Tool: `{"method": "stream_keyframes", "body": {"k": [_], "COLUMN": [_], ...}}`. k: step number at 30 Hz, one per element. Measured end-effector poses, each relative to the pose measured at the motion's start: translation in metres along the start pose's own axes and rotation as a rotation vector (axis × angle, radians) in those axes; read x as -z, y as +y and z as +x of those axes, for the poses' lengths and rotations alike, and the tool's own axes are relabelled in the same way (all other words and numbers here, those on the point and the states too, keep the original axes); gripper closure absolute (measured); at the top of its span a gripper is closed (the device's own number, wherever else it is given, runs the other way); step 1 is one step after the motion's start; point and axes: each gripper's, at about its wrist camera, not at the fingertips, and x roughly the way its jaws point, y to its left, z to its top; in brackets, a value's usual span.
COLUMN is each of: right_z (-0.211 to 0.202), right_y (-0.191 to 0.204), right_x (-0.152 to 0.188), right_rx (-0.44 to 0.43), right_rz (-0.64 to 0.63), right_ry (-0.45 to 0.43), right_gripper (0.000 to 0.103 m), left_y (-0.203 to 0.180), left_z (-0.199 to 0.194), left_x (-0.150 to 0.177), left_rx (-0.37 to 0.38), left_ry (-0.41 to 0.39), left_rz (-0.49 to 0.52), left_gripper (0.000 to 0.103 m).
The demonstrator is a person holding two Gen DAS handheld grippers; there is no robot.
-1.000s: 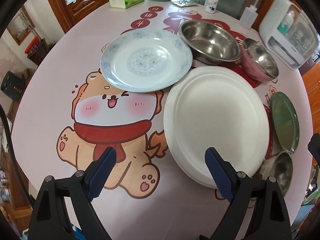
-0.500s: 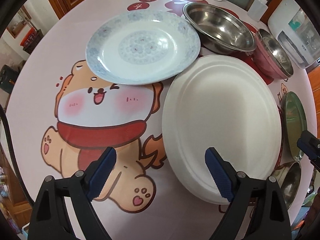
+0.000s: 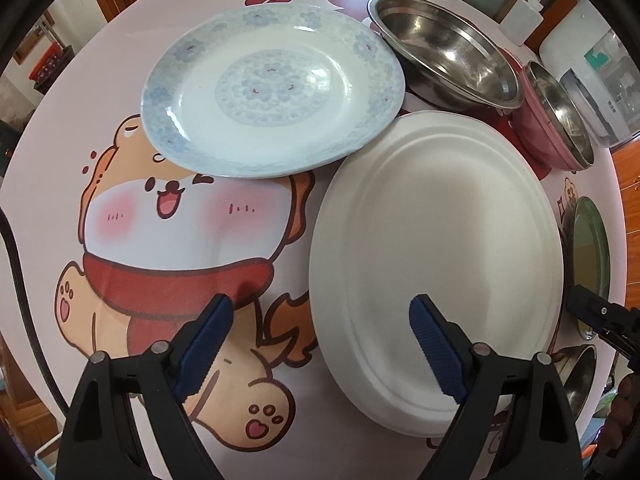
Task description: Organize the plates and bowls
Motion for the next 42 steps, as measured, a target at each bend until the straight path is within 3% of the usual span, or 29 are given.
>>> {"method": "stream_keyframes", "body": {"k": [4, 11, 17, 25, 34, 42], "right_z": [0.006, 0.014, 0.019, 0.018, 0.015, 0.007], "right_y": [-0.003, -0.005, -0.005, -0.012, -0.019, -0.013], "right_x": [-0.002, -0.006, -0.008, -0.007, -0.007, -0.004], "right_rx": [0.005, -0.002, -0.012, -0.048, -0.069, -0.09], "right_rz": [0.005, 0.013, 0.018, 0.032, 0.045, 0.035], "right_ry": [0.019, 0.05, 0.062, 0.055, 0.058, 0.038], "right_gripper": [0.07, 0.082, 0.084, 0.086, 0.087, 0.088], "left_y": [0.0, -0.006, -0.003, -0.008, -0.02, -0.02], "left_z": [0.009, 0.015, 0.009, 0.005, 0.005, 0.005], "left_x": [-0.003, -0.013, -0.021, -0.026, -0.027, -0.022], "left_rx": [-0.009, -0.022, -0.05, -0.003, 0.013, -0.017], "left_ry": [0.028, 0.016, 0.016, 0.006, 0.01, 0.012], "left_rz": [0.016, 0.044, 0.043, 0.064, 0.072, 0.089], "left_gripper": [0.032, 0.038, 0.052, 0.067, 0.069, 0.071]}}
